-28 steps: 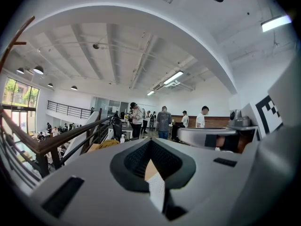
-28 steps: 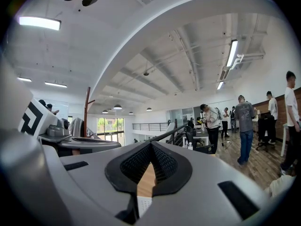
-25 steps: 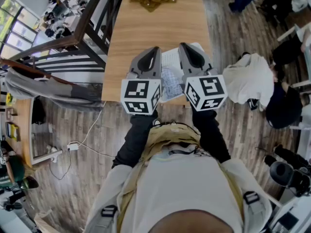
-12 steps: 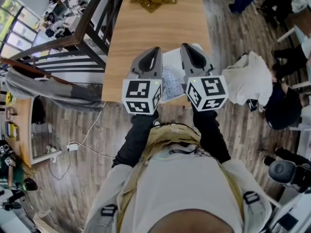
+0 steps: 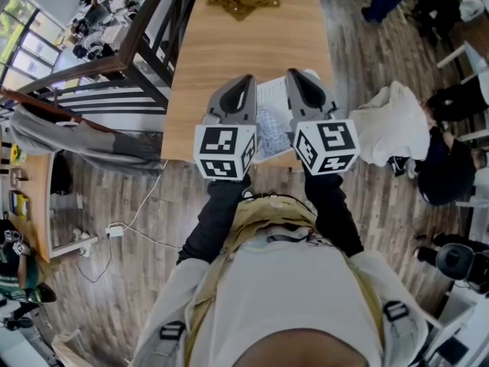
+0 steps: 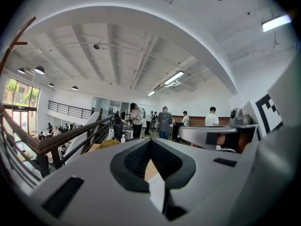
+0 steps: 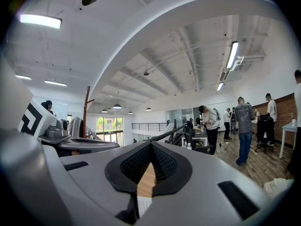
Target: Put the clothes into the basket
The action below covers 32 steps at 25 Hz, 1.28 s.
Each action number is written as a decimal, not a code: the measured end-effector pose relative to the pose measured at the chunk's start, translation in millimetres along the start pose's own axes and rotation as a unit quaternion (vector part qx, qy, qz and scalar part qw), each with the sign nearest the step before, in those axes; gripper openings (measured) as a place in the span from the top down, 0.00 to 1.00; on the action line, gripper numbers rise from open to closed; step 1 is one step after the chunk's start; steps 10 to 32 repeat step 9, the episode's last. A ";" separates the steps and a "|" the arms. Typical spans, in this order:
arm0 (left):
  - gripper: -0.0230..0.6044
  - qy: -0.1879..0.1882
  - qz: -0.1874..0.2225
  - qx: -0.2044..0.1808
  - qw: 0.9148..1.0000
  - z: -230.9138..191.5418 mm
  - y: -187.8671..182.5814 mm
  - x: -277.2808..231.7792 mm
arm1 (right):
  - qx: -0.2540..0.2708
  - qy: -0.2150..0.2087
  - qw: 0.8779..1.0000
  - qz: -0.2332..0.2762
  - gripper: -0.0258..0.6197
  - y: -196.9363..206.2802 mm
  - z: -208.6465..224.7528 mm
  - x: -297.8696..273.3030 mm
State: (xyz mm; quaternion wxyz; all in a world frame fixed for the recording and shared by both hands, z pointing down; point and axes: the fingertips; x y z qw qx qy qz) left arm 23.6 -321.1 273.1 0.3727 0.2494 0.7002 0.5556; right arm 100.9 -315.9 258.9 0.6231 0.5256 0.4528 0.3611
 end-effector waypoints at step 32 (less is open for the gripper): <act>0.96 -0.001 -0.004 0.002 1.000 -4.9 -0.2 -1.1 | -0.001 0.001 1.000 -0.003 0.93 -0.9 -2.3 -4.8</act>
Point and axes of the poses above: the fingertips, and each gripper's own axes: x backward along the fingers, z to its right, y out of its underside, and after that the axes turned 9 degrees about -z, right-handed
